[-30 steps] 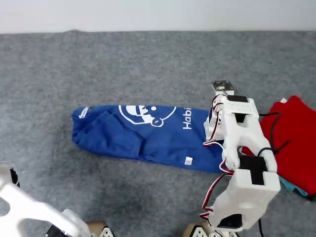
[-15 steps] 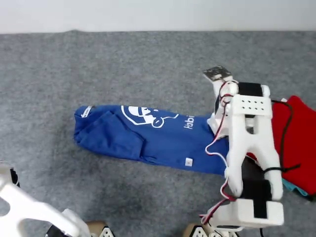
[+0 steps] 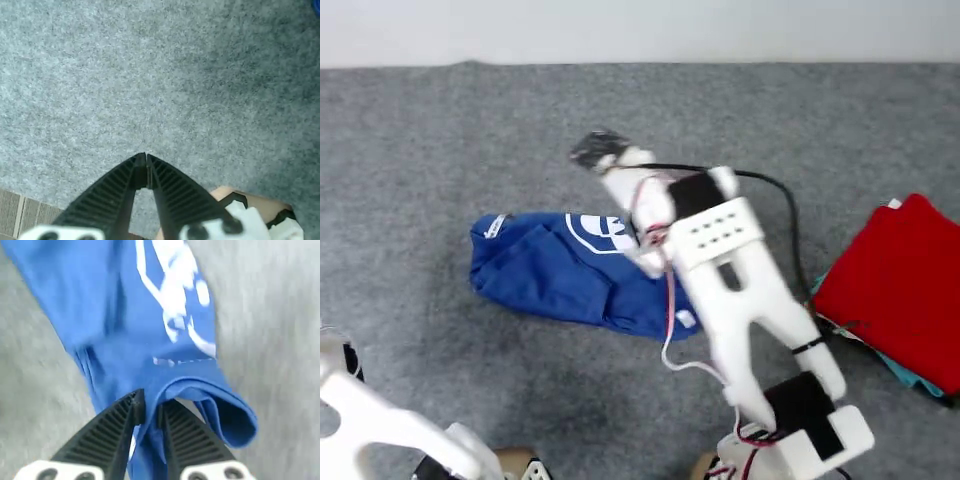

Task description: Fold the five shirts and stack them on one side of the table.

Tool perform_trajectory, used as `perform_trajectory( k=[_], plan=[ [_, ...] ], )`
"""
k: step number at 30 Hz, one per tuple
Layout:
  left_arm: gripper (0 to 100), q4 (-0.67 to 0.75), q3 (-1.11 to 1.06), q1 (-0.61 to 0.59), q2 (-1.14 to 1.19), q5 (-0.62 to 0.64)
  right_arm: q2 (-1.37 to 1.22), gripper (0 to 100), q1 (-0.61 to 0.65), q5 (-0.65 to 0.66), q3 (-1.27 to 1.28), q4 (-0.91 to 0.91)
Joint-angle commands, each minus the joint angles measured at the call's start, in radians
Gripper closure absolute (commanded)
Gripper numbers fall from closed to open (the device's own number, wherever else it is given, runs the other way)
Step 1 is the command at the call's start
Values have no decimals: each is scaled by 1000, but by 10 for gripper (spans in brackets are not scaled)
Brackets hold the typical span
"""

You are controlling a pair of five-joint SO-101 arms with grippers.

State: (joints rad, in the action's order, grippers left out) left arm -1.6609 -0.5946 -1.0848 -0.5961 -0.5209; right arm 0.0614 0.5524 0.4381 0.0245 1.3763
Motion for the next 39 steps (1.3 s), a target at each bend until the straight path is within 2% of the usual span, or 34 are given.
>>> perform_trajectory(
  k=[1,5,9,13,21,33,35,39],
  plan=[
    [994,-14,2,3,-29,-5,-28,988,85,-43,-57,-163],
    [994,-14,-1,0,-29,-3,-131,988,137,-43,-63,-323],
    [994,-9,-35,3,-29,26,-255,988,168,-44,-172,-364],
    [994,-6,-62,3,-29,32,-395,988,196,-48,-381,-298],
    [994,-6,-58,2,-31,32,-564,988,234,-48,-807,-51],
    [994,15,-56,3,-31,32,-786,986,274,-41,-1046,-31],
    [994,15,-56,3,-31,32,-816,950,277,-43,-1073,-31],
    [994,15,-56,3,-31,32,-837,797,305,-48,-1119,-30]
  ],
)
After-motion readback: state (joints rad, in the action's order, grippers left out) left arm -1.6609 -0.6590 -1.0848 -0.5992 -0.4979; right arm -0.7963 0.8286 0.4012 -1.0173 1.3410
